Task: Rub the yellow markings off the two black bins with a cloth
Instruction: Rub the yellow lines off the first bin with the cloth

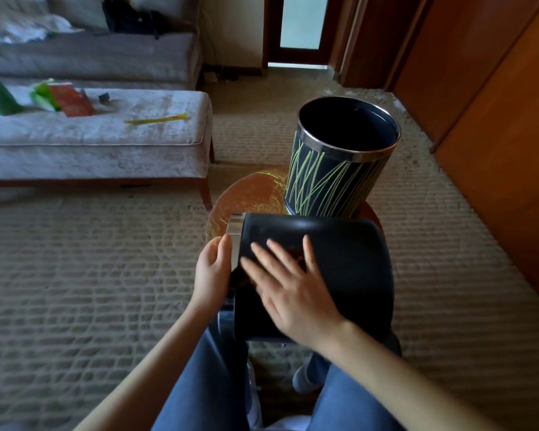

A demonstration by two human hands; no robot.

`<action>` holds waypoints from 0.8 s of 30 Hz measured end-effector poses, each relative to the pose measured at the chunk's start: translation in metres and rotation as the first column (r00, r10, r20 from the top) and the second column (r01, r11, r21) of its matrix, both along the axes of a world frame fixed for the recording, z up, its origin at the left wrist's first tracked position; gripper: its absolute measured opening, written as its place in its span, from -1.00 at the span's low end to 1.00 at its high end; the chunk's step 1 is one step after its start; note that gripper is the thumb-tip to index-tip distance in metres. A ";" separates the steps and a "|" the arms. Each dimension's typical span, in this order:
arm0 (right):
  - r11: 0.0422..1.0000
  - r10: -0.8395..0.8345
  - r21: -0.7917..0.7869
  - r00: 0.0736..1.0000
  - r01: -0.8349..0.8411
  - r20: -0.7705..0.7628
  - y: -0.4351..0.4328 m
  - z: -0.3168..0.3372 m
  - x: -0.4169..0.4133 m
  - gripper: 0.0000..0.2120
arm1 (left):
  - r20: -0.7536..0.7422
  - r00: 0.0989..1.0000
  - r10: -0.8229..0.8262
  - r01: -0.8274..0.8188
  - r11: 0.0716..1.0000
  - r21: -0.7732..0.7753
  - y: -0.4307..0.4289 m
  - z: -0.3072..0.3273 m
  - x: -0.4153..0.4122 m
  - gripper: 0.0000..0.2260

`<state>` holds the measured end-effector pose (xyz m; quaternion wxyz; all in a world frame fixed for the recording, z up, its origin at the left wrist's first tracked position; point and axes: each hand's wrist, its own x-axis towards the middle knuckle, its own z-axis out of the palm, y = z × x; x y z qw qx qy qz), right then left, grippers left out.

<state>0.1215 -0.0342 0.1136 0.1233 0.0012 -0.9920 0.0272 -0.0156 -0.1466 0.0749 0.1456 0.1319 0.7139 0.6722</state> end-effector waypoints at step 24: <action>0.983 -0.185 -0.010 0.970 0.185 -0.156 0.018 -0.006 0.011 -0.58 | -0.003 1.000 0.002 -0.002 1.000 -0.019 0.006 0.003 -0.007 -0.66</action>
